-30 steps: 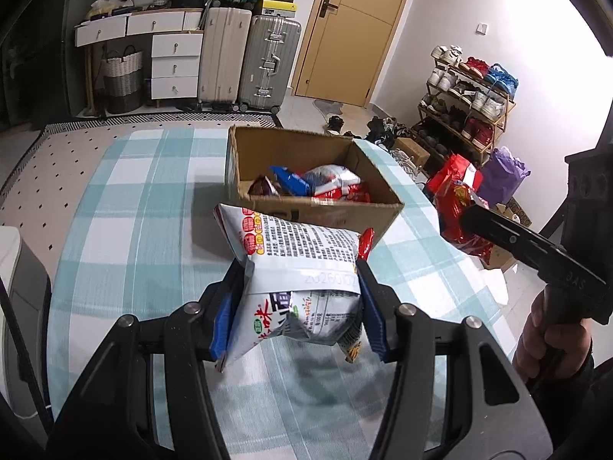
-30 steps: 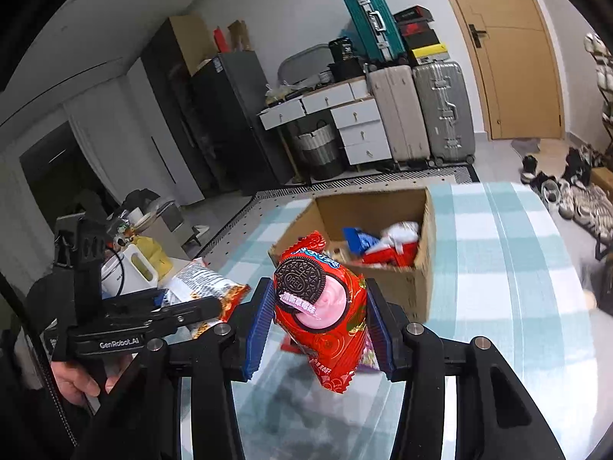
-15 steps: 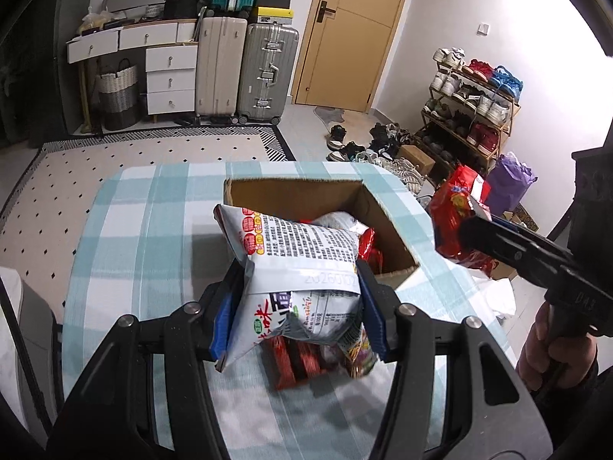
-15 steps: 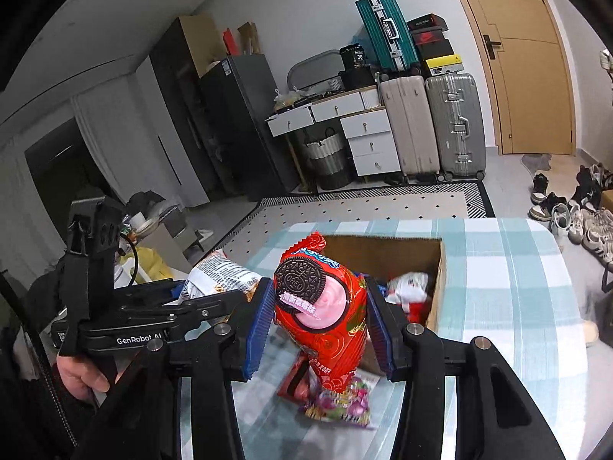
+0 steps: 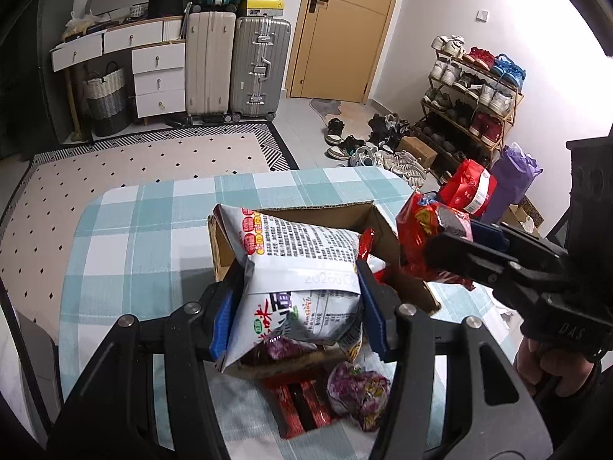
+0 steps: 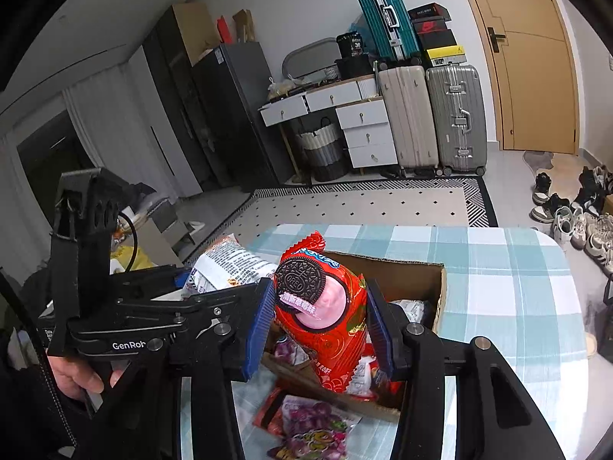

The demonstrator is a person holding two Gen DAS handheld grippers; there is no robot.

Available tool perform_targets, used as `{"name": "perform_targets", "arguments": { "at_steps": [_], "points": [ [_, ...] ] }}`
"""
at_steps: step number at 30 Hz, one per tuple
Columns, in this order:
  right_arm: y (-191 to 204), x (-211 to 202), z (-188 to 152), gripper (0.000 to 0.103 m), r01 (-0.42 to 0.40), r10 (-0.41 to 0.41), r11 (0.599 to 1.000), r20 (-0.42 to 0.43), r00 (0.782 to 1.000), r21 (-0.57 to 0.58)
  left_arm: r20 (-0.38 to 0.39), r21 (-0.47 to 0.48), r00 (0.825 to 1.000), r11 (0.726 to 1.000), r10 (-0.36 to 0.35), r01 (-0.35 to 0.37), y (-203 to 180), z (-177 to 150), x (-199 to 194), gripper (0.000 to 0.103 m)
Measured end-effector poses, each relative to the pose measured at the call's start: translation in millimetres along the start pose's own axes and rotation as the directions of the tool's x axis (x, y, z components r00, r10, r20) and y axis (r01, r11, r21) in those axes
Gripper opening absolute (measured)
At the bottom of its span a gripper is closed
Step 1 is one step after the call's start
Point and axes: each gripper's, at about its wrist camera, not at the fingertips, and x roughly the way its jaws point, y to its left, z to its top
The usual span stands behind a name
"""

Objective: Organize snacks

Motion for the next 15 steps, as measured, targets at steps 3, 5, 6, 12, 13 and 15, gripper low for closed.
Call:
{"name": "perform_targets", "arguments": {
  "at_steps": [3,5,6,12,13,15],
  "points": [
    [-7,10,5,0.047,0.004,-0.004,1.0,-0.008,1.0,0.009,-0.01,-0.001,1.0,1.0,-0.001,0.001,4,7,17,0.052],
    [-13,16,6,0.047,0.01,-0.009,1.0,-0.01,1.0,0.014,-0.014,-0.004,1.0,1.0,-0.001,0.001,7,10,25,0.052],
    [-15,19,6,0.047,0.011,-0.01,1.0,-0.013,1.0,0.017,-0.014,-0.003,1.0,1.0,-0.001,0.001,8,11,30,0.052],
    [-28,39,5,0.047,0.026,-0.025,1.0,-0.036,0.999,0.012,-0.039,0.004,0.999,1.0,-0.003,0.004,12,11,56,0.052],
    [-30,42,4,0.047,0.027,-0.027,1.0,-0.04,0.999,0.013,-0.046,0.006,0.999,1.0,-0.004,0.005,12,11,61,0.052],
    [-34,49,2,0.047,0.035,-0.035,0.999,-0.045,0.998,0.012,-0.056,0.008,0.998,1.0,-0.01,0.011,12,11,70,0.053]
  ]
}}
